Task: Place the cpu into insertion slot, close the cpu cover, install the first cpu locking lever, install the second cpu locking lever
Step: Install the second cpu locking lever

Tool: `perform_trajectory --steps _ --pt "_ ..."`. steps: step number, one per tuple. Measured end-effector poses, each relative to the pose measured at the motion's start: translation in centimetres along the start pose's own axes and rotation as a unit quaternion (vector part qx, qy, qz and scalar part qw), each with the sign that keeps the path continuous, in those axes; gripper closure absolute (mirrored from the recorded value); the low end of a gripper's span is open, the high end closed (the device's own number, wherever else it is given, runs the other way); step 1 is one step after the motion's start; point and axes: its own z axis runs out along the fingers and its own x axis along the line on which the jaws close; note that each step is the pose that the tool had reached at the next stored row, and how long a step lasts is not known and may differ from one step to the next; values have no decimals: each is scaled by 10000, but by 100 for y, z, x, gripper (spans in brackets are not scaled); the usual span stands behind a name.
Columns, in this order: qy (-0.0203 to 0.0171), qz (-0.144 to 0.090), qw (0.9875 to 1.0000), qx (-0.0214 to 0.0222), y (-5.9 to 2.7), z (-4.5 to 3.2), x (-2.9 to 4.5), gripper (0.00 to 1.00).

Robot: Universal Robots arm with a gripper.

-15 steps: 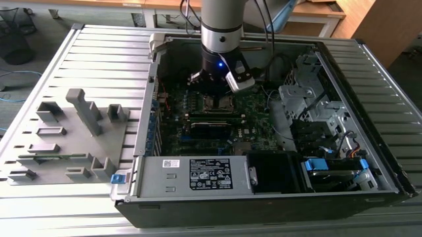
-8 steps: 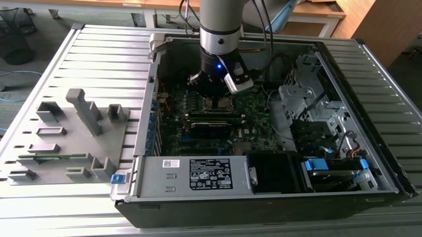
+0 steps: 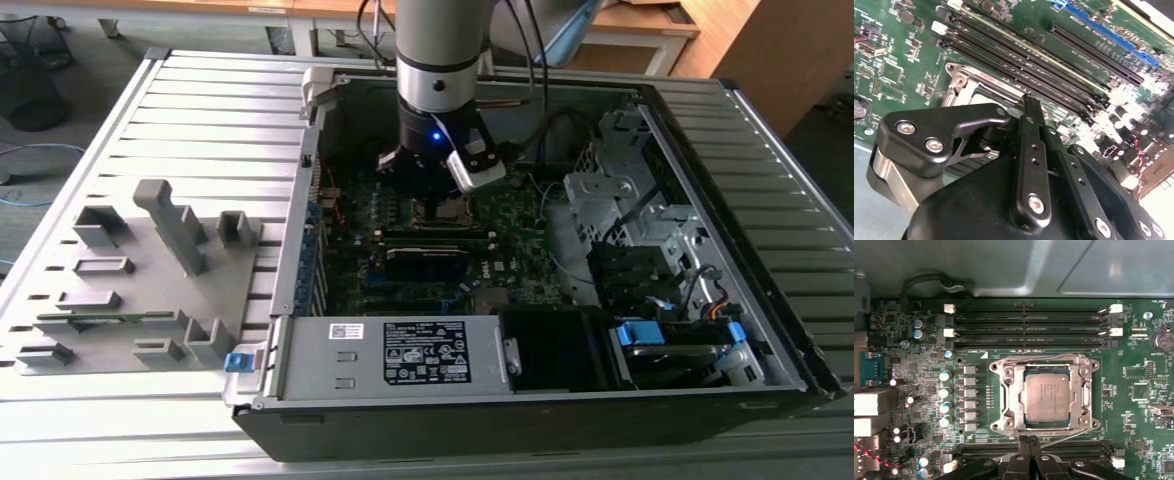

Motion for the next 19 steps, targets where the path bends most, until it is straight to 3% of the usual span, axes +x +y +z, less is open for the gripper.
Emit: perform_trajectory --steps 8,15,19 --pt "-13 0 10000 0 -21 18 96 89" --pt "-12 1 10000 0 -33 57 108 89" --pt "-12 1 10000 -22 -34 103 113 89"
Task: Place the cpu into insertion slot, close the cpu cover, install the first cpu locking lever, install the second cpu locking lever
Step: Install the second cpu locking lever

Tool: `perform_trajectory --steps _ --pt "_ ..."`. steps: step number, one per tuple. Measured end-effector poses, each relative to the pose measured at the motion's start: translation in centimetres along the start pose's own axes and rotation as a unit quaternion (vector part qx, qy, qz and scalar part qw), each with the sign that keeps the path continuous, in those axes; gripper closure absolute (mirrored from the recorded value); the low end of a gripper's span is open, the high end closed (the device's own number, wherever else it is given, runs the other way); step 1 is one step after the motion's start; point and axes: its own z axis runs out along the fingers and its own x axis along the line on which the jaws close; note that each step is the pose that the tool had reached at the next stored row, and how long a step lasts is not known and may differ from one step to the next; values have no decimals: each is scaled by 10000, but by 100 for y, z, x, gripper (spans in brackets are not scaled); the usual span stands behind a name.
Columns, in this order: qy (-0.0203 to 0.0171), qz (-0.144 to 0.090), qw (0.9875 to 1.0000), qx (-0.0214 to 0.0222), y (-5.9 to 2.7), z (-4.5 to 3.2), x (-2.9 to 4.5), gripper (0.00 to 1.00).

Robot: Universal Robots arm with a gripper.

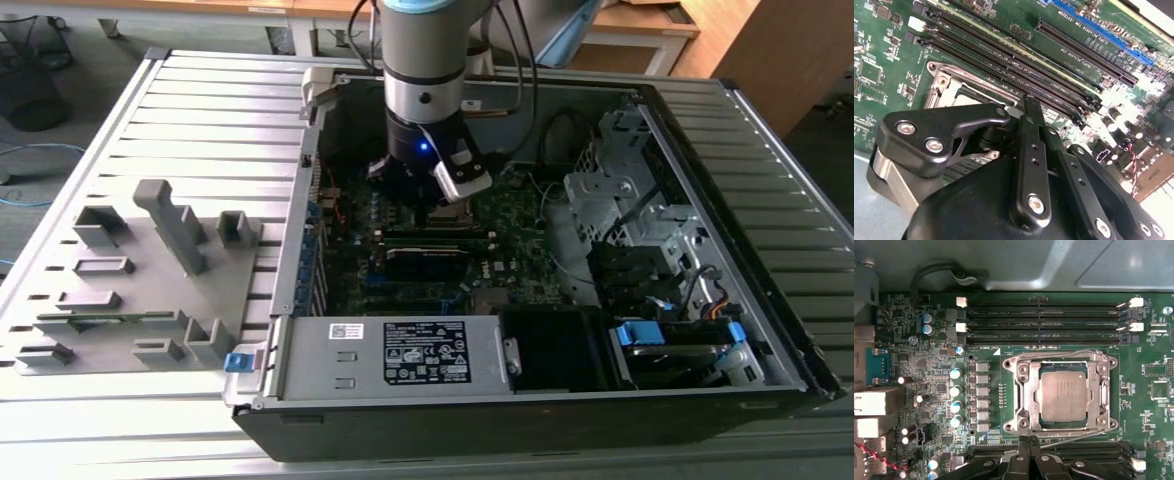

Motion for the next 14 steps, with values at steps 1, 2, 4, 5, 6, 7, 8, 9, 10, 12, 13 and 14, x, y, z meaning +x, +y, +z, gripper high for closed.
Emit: perform_trajectory --steps 1,2,4,5,6,7,8,9,10,12,13,14 --pt "0 0 10000 -1 -1 5 1 89" --pt "1 -1 10000 -1 -2 8 2 89" --pt "0 0 10000 -1 -3 13 5 89" --pt "0 1 10000 -1 -3 17 11 89" --pt "0 1 10000 -2 -4 21 21 89" --pt "0 1 10000 -3 -4 26 32 89" --pt "1 1 10000 -6 -4 30 46 89" --pt "0 1 10000 -10 -5 35 54 89" --pt "1 2 10000 -16 -5 38 59 89" --pt "2 2 10000 -36 -6 41 64 89" --pt "2 2 10000 -54 -6 43 66 89" --pt "3 4 10000 -71 -5 44 68 89"
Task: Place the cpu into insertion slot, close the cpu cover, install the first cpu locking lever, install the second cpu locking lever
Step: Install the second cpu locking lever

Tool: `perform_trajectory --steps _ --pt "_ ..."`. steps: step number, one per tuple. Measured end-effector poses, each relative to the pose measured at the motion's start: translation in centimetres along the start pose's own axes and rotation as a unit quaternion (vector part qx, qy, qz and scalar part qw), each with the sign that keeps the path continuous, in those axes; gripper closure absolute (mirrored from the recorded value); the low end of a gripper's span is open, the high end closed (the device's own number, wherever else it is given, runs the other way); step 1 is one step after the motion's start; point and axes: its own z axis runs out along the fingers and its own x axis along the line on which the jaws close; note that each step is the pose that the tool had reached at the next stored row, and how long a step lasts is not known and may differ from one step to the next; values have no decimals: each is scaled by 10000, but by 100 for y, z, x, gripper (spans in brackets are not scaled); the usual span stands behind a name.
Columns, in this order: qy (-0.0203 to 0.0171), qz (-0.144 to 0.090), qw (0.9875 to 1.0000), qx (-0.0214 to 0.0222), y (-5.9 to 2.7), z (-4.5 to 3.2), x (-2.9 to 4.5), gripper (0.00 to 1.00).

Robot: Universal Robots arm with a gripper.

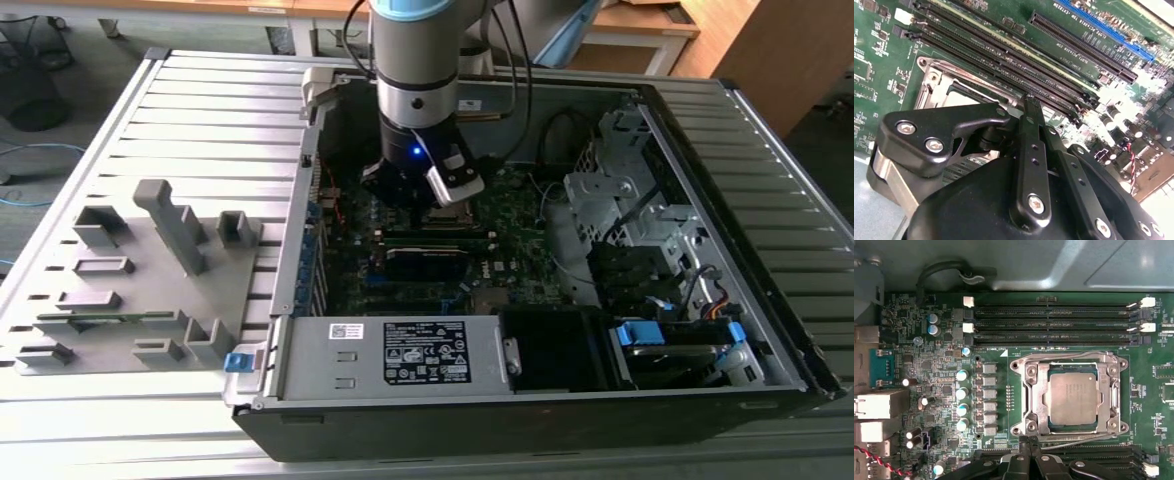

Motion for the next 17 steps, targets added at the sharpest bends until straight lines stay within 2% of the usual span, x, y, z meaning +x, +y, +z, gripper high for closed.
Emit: perform_trajectory --steps 5,11,17 --pt "3 7 9999 -104 0 4 10 89" --pt "3 7 9999 -116 -2 15 67 89" --pt "5 7 9999 -114 -4 43 83 89"
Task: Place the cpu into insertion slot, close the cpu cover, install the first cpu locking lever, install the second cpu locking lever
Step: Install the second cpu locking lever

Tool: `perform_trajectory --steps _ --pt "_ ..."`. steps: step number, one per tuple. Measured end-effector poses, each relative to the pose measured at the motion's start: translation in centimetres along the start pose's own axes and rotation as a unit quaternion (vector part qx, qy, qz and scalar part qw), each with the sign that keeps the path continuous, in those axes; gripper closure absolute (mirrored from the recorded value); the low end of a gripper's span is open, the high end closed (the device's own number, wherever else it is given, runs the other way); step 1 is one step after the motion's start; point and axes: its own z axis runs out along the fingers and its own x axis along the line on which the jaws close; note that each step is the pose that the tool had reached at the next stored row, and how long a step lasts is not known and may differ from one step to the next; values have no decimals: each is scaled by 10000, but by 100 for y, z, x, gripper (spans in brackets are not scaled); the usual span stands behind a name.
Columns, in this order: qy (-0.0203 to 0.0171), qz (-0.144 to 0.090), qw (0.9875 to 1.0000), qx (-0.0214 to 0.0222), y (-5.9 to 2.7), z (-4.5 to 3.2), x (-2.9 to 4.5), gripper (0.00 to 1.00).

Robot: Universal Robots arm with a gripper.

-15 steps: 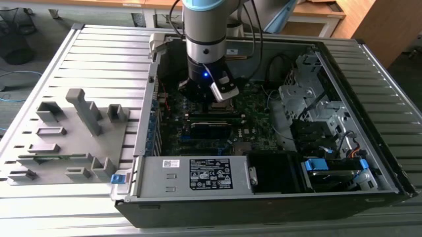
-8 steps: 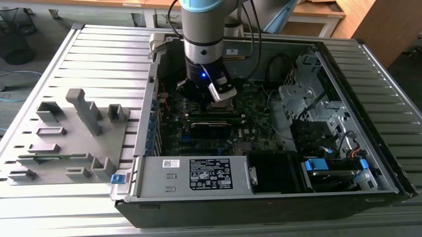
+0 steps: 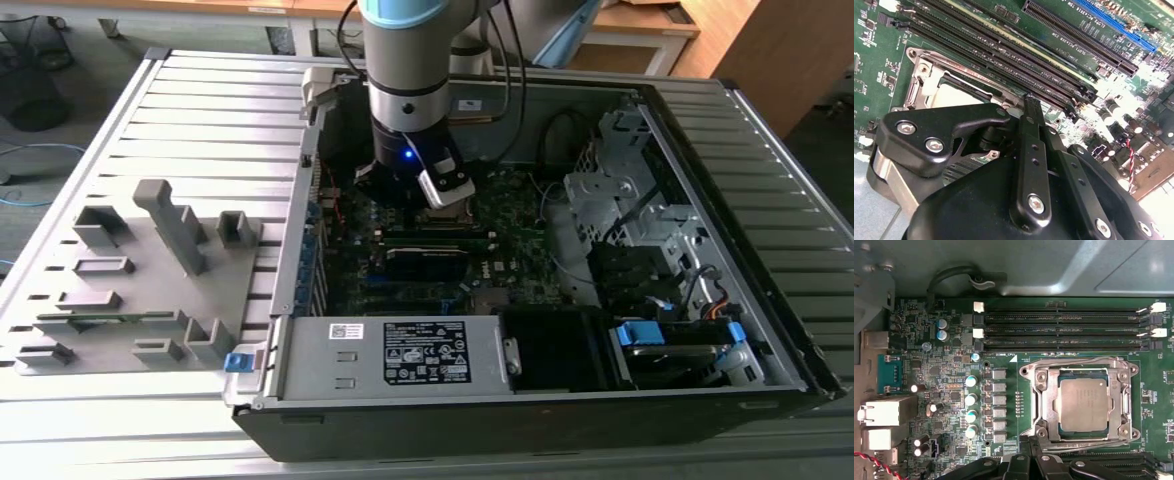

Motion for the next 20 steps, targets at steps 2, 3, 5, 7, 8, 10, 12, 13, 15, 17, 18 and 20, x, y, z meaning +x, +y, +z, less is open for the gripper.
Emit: perform_trajectory --steps 2,3,5,7,8,10,12,13,15,17,18,20 --pt "0 0 10000 -1 0 10 7 89" --pt "-1 0 10000 -2 0 14 9 89" --pt "0 0 10000 -2 -1 22 11 89" --pt "2 0 10000 1 -1 34 14 89" --pt "1 0 10000 1 -1 39 16 89" --pt "0 0 10000 -1 -1 44 18 89" --pt "0 0 10000 -1 -1 44 20 89" --pt "0 0 10000 -1 -1 43 20 89" --pt "4 0 10000 5 4 26 19 89" --pt "-10 1 10000 -17 10 14 17 89" --pt "-5 0 10000 -4 6 -3 19 89" --pt "-7 1 10000 -5 6 -8 21 89"
